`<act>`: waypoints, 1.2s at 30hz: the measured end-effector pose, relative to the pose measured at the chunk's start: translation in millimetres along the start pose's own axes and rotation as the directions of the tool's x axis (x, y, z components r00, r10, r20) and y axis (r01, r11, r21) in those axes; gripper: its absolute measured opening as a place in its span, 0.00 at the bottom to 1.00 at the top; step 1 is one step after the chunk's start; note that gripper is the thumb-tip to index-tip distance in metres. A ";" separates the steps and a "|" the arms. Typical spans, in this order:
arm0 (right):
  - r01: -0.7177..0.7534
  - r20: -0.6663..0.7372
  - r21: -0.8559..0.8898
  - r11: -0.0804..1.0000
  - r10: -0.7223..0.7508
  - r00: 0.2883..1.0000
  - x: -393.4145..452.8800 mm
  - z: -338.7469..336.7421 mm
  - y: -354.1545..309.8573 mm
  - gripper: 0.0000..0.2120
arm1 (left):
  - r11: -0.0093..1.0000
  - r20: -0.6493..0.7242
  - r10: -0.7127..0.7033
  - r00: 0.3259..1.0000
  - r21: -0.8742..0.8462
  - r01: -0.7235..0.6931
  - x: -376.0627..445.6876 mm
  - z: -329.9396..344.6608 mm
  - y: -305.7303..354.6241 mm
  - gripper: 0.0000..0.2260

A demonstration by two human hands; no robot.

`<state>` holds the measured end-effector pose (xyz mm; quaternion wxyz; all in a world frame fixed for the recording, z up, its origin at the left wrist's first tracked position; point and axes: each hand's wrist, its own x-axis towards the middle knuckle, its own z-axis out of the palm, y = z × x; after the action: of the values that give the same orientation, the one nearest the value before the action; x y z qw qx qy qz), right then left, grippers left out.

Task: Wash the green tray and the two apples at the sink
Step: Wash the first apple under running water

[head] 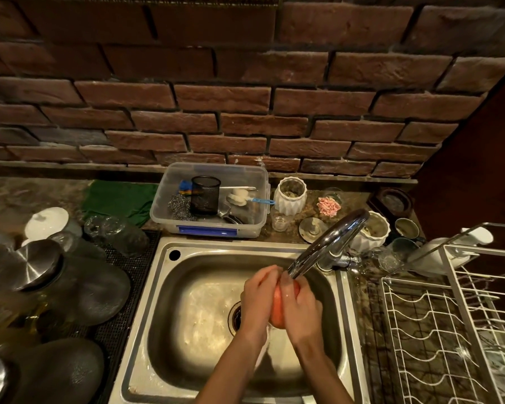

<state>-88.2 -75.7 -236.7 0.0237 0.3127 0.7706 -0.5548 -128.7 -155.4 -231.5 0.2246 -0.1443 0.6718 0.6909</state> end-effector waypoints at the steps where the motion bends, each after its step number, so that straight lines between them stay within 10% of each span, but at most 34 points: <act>1: 0.069 0.007 -0.080 0.994 -0.069 0.998 -2.8 -0.2 0.2 0.24 | 0.995 0.039 -0.076 0.996 -0.062 0.078 0.7 -1.9 3.3 0.10; 5: 0.263 0.002 -0.328 0.907 -0.278 0.961 -13.9 -0.8 8.4 0.33 | 0.852 0.195 -0.444 0.874 -0.210 0.480 1.5 -12.8 5.6 0.21; 8: 0.280 -0.050 -0.371 0.885 -0.321 0.946 -14.7 0.4 11.1 0.31 | 0.804 0.235 -0.472 0.850 -0.280 0.524 4.4 -13.2 2.0 0.22; 15: -0.060 -0.114 0.234 0.970 0.089 0.989 3.4 9.2 -4.0 0.08 | 0.984 -0.028 -0.108 0.994 -0.142 0.103 -7.0 7.1 -8.6 0.11; 22: -0.529 0.372 0.586 0.614 0.376 0.849 13.7 -0.5 -7.6 0.15 | 0.955 -0.041 0.209 0.977 0.222 -0.195 -9.1 1.7 -17.2 0.09; 29: -0.163 0.024 0.384 0.909 0.167 0.986 0.0 10.0 -11.4 0.07 | 0.991 -0.099 0.123 0.987 0.072 -0.116 -2.8 3.1 -12.5 0.09; 36: 0.118 0.052 -0.019 0.993 -0.116 0.992 -11.4 3.2 1.2 0.15 | 0.931 0.002 -0.244 0.970 -0.279 0.235 3.3 -15.0 -6.3 0.21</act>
<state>-79.4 -83.5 -234.6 0.0140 0.2527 0.7929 -0.5543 -129.9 -170.0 -239.5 0.2738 -0.2663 0.5493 0.7432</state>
